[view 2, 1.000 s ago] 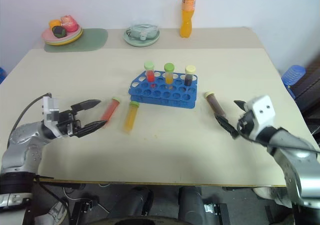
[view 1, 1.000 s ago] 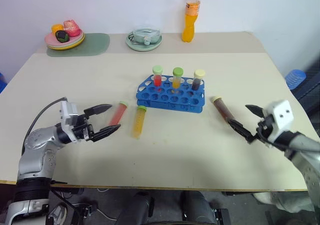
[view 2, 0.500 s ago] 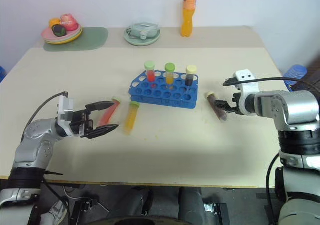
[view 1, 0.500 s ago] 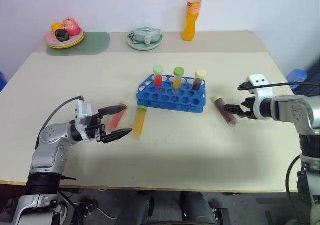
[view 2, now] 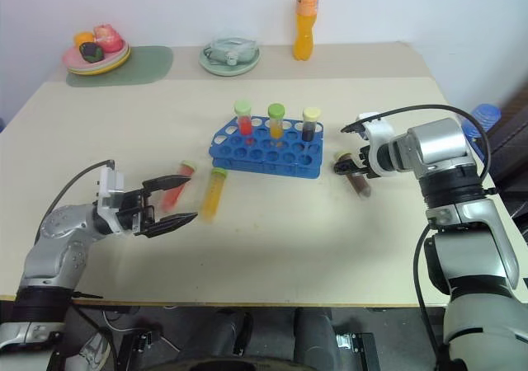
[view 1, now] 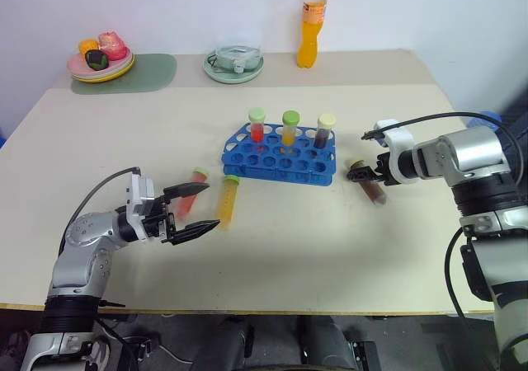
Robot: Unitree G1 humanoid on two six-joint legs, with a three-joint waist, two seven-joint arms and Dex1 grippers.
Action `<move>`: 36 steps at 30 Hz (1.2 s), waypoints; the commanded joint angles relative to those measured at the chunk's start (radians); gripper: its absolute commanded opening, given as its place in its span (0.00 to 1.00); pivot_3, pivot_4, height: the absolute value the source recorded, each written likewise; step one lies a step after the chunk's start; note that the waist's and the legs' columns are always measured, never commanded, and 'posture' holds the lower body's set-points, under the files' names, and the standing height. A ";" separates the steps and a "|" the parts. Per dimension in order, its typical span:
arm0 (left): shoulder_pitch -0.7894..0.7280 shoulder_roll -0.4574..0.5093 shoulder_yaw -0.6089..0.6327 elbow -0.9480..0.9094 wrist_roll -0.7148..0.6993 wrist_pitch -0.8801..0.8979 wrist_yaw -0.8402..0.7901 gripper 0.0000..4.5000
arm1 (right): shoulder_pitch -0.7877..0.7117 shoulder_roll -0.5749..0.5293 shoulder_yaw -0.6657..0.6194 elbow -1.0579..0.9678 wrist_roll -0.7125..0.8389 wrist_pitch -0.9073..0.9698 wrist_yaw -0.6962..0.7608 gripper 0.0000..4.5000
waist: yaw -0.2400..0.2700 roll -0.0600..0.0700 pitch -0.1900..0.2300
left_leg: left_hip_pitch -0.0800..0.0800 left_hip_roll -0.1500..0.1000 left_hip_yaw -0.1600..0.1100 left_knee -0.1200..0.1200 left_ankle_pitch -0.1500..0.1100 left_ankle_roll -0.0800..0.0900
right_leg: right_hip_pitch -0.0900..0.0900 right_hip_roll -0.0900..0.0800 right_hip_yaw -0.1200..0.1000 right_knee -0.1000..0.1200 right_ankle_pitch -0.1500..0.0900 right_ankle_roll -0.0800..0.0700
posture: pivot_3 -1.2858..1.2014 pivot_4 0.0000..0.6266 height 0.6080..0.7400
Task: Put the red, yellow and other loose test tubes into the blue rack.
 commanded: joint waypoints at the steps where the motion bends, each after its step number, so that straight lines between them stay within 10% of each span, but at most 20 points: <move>1: 0.025 0.004 0.019 -0.053 -0.018 0.002 0.011 1.00 | -0.026 -0.003 0.067 0.057 -0.077 -0.070 0.042 0.88 | -0.001 0.000 0.000 | 0.000 0.000 0.000 0.000 0.000 0.000 | 0.000 0.000 0.000 0.000 0.000 0.000 | 0.52 0.24 1.00; 8: 0.065 0.010 0.030 -0.075 -0.025 0.000 0.024 1.00 | 0.005 -0.016 0.142 0.042 -0.178 -0.170 0.125 0.18 | -0.001 0.000 0.000 | 0.001 0.000 0.000 0.000 0.000 0.000 | 0.001 0.000 0.000 0.000 0.000 0.000 | 0.52 0.24 1.00; 15: 0.063 0.008 0.022 -0.065 -0.032 -0.003 0.017 1.00 | 0.161 -0.175 0.195 -0.184 -0.334 -0.596 0.242 0.18 | 0.004 -0.001 -0.001 | 0.001 0.000 0.000 0.002 0.000 0.000 | 0.001 0.000 0.000 0.000 0.001 0.001 | 0.52 0.24 1.00; 24: 0.029 0.003 0.010 -0.020 -0.024 -0.014 0.000 1.00 | 0.467 -0.266 -0.094 -0.573 -0.092 -0.771 0.468 0.18 | 0.005 0.001 0.001 | 0.000 0.000 0.000 0.000 -0.001 0.001 | 0.000 0.000 0.000 -0.001 0.001 0.002 | 0.52 0.24 1.00; 36: -0.002 -0.007 0.009 0.013 -0.032 -0.004 -0.020 1.00 | 0.484 0.312 -0.351 -0.721 0.336 -0.891 0.259 0.18 | 0.003 0.001 0.001 | 0.001 0.001 0.001 0.001 -0.001 0.001 | 0.001 0.001 0.001 -0.001 0.001 0.001 | 0.52 0.24 1.00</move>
